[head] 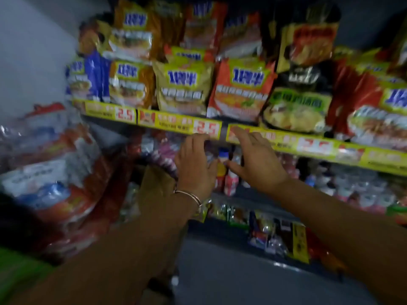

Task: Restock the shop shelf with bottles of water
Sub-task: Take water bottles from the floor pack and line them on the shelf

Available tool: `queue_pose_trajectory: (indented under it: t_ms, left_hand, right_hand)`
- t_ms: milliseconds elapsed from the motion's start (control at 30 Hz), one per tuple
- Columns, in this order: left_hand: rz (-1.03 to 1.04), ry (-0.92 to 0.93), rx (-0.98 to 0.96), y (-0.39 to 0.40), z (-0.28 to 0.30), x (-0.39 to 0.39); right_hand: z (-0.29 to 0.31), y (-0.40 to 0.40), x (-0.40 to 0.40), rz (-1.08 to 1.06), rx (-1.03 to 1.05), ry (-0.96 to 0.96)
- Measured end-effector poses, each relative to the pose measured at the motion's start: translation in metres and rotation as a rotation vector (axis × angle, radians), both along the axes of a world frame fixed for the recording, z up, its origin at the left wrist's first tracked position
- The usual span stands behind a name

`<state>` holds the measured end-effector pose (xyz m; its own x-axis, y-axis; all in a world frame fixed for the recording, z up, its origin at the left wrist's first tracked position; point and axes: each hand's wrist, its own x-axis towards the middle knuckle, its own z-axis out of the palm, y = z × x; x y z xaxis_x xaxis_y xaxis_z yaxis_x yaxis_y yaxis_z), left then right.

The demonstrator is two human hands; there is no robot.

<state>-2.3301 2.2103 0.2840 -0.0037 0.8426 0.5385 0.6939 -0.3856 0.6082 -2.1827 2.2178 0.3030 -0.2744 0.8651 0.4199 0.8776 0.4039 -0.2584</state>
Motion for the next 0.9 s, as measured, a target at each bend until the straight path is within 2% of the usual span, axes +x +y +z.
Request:
queue_pose_trajectory:
  t_ms: [100,233,367,533,700,800,900]
  left_hand:
    - [0.01,0.009,-0.063,-0.009,-0.073,-0.007]
    - [-0.074,0.008,-0.108,-0.02,-0.192,-0.02]
    - [-0.141,-0.013,-0.241,-0.049,-0.318,-0.036]
    - [-0.174,0.034,-0.473,-0.083,-0.453,-0.069]
    - [-0.151,-0.021,-0.66,-0.098,-0.543,-0.099]
    - [-0.099,-0.079,-0.68,-0.099,-0.581,-0.108]
    - [-0.027,-0.084,-0.621,-0.094,-0.611,-0.115]
  right_hand:
    - [-0.081,-0.009,-0.007,0.022,-0.068,0.046]
    - [-0.204,-0.02,-0.023,0.032,-0.156,0.074]
    - [-0.331,-0.036,-0.041,0.008,-0.257,0.074]
    - [-0.472,-0.052,-0.072,-0.012,-0.496,0.049]
    - [-0.58,-0.062,-0.107,0.038,-0.619,0.073]
    - [-0.632,-0.062,-0.124,0.073,-0.681,0.06]
    - [-0.674,-0.058,-0.139,0.125,-0.734,0.081]
